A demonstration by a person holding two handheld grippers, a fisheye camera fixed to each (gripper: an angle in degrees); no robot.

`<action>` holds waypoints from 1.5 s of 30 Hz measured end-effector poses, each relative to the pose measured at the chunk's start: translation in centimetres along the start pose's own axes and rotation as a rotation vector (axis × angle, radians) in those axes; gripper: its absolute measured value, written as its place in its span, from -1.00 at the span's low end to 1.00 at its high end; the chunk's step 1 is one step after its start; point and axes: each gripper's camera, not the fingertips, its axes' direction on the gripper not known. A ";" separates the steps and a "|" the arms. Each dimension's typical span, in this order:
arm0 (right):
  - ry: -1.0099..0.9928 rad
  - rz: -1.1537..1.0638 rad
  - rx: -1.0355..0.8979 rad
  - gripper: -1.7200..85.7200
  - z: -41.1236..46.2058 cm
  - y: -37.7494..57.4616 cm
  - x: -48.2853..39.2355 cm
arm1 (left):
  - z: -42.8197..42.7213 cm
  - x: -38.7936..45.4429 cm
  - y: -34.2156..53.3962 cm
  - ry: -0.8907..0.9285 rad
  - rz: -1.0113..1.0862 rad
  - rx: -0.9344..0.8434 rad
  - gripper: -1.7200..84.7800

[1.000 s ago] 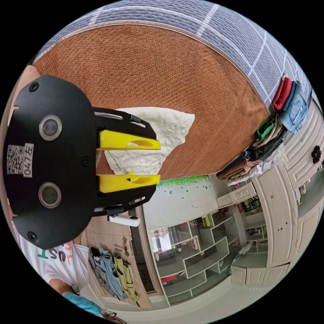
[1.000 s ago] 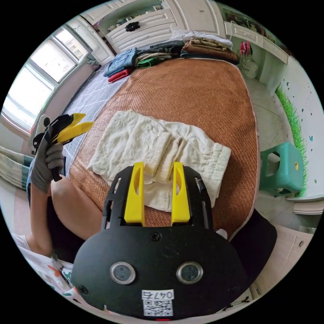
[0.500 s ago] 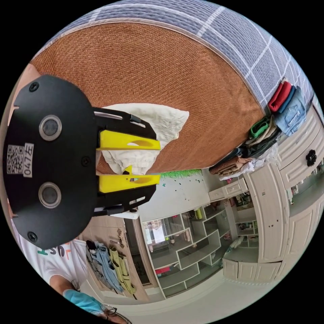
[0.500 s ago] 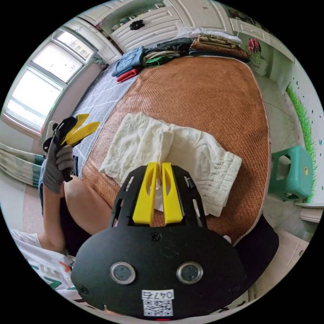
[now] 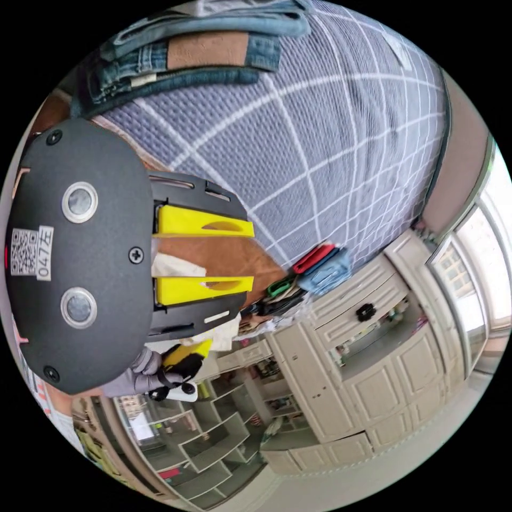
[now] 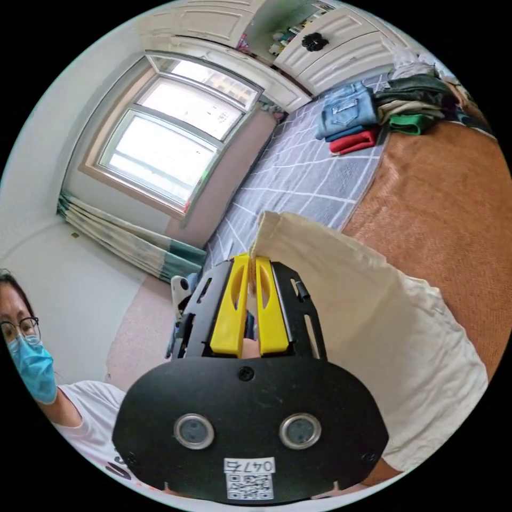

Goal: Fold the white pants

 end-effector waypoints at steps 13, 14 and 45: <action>0.221 0.267 0.041 -0.97 -4.0 9.4 9.9 | 5.9 1.6 -1.3 0.091 0.104 -0.298 -0.71; 0.248 0.298 0.034 -0.97 -4.4 10.4 10.9 | 6.9 2.3 -1.3 0.097 0.131 -0.333 -0.71; 0.542 0.501 0.046 -0.80 -16.7 21.9 13.2 | 17.5 11.6 -1.0 0.047 0.259 -0.667 -0.71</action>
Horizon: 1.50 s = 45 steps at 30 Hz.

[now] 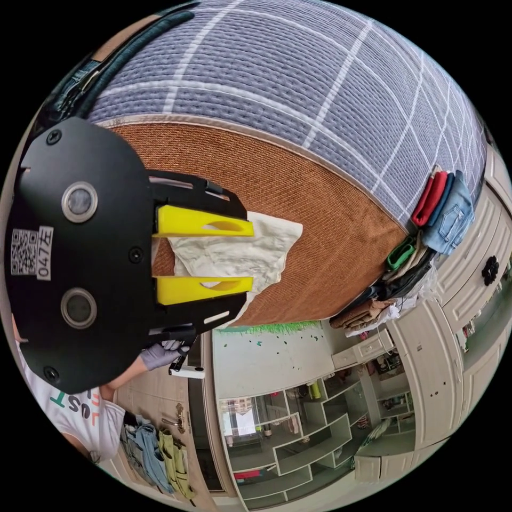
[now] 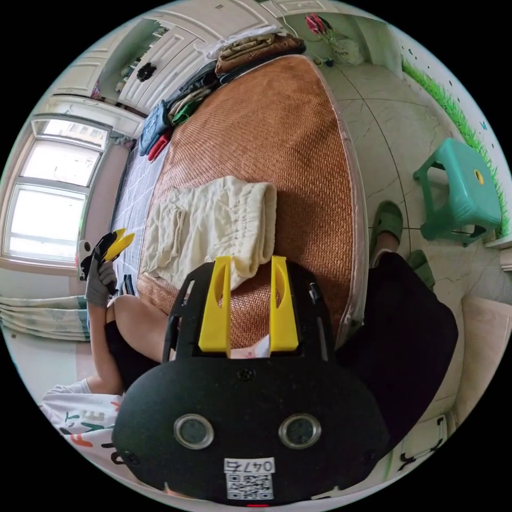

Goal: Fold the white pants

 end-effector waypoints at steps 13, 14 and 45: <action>0.059 -0.028 -0.044 -0.89 0.4 -0.9 -2.3 | 0.9 3.8 -1.0 0.038 0.037 0.015 -0.82; 0.076 -0.035 -0.041 -0.91 0.5 -1.0 -2.5 | 0.8 4.6 -1.1 0.041 0.068 0.030 -0.89; -0.064 -0.531 0.091 -0.84 1.7 -0.8 -19.0 | 10.8 10.8 -5.3 0.147 0.043 -0.087 -0.57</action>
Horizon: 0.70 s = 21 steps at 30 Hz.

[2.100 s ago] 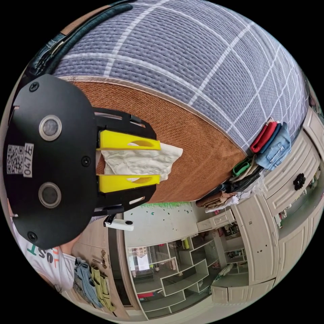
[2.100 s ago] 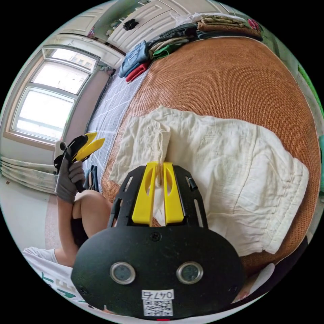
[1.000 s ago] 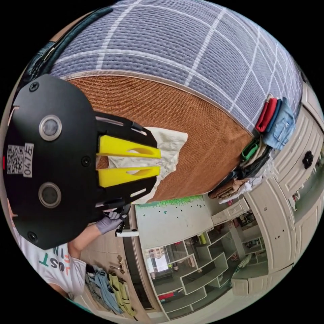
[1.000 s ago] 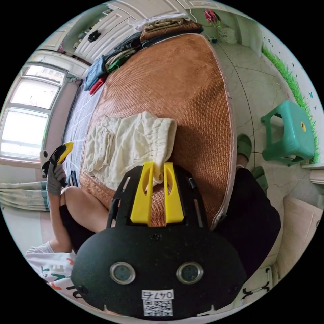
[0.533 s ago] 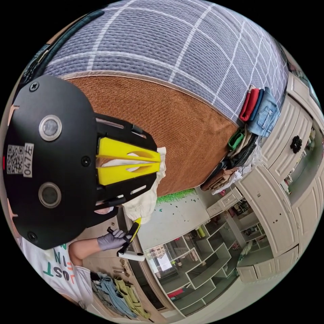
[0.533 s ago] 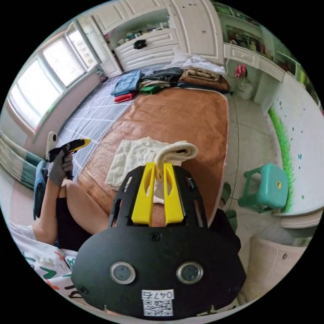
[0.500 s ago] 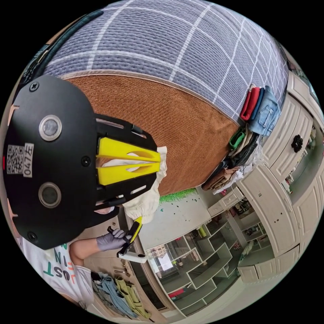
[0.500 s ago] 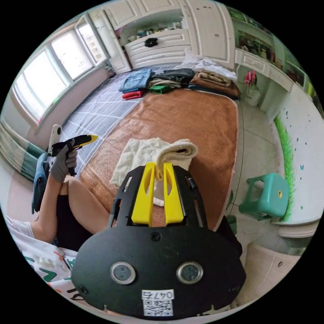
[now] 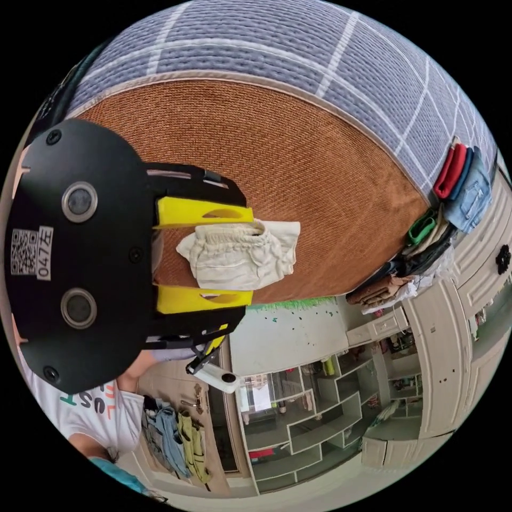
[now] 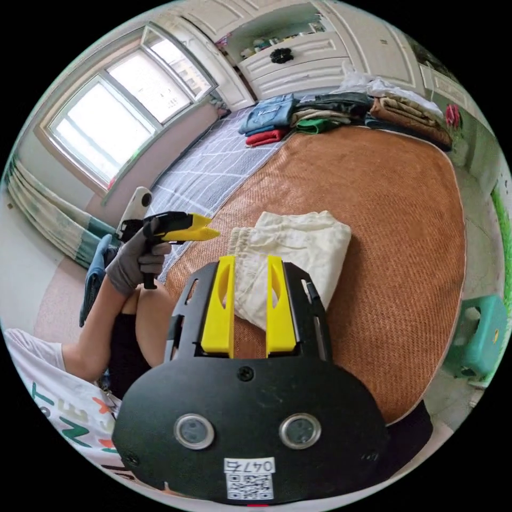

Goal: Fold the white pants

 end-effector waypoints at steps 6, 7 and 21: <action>0.033 0.176 0.045 -0.87 -3.5 3.8 5.4 | 5.9 -0.1 -1.1 -0.134 -0.068 -0.197 -0.52; 0.016 0.212 0.057 -0.87 -3.7 4.4 6.2 | 6.7 -0.5 -1.2 -0.140 -0.086 -0.225 -0.53; -0.113 0.326 0.057 -0.87 -2.2 5.9 8.1 | 7.3 -5.8 0.1 -0.052 -0.173 -0.188 -0.58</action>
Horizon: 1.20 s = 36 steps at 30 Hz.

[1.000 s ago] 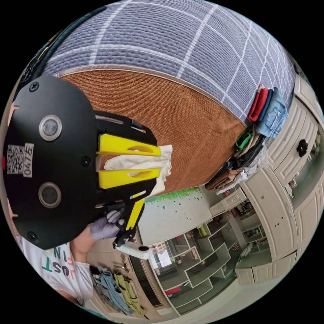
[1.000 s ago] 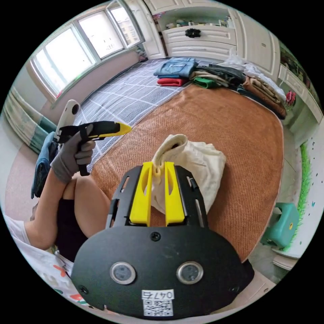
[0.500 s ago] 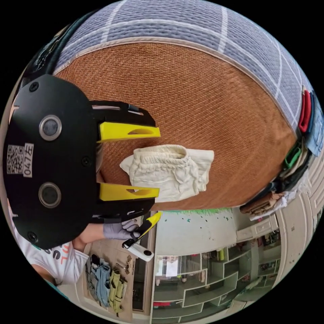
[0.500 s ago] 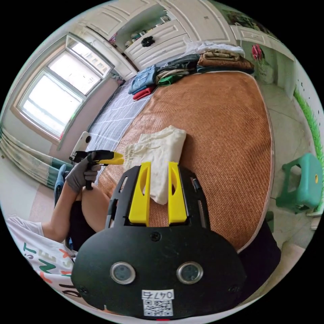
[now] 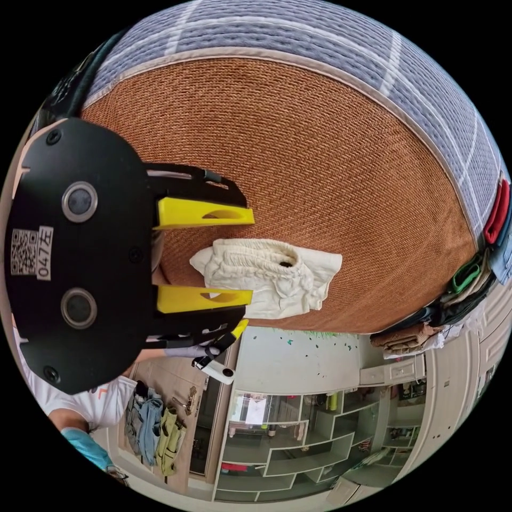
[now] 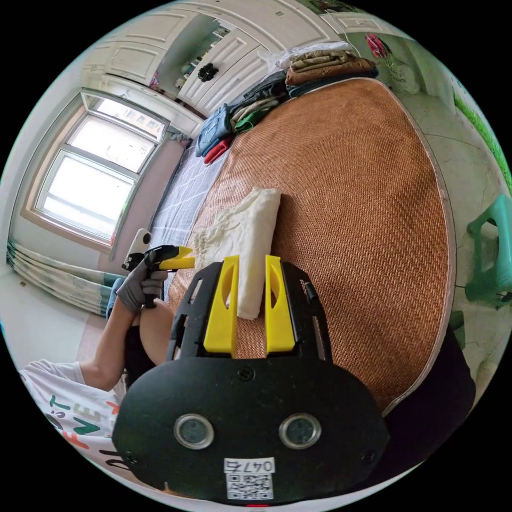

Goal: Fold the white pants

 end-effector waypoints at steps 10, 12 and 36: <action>0.033 -0.438 -0.091 -0.85 2.2 -0.1 -9.8 | -1.9 -5.8 2.7 0.130 -0.010 0.080 -0.64; 0.094 -0.623 -0.154 -0.84 4.6 0.9 -13.9 | -2.2 -7.3 3.3 0.173 -0.024 0.093 -0.64; -0.006 -0.579 -0.094 -0.97 5.9 0.4 -13.7 | -4.4 -23.1 13.6 0.334 -0.078 -0.021 -0.49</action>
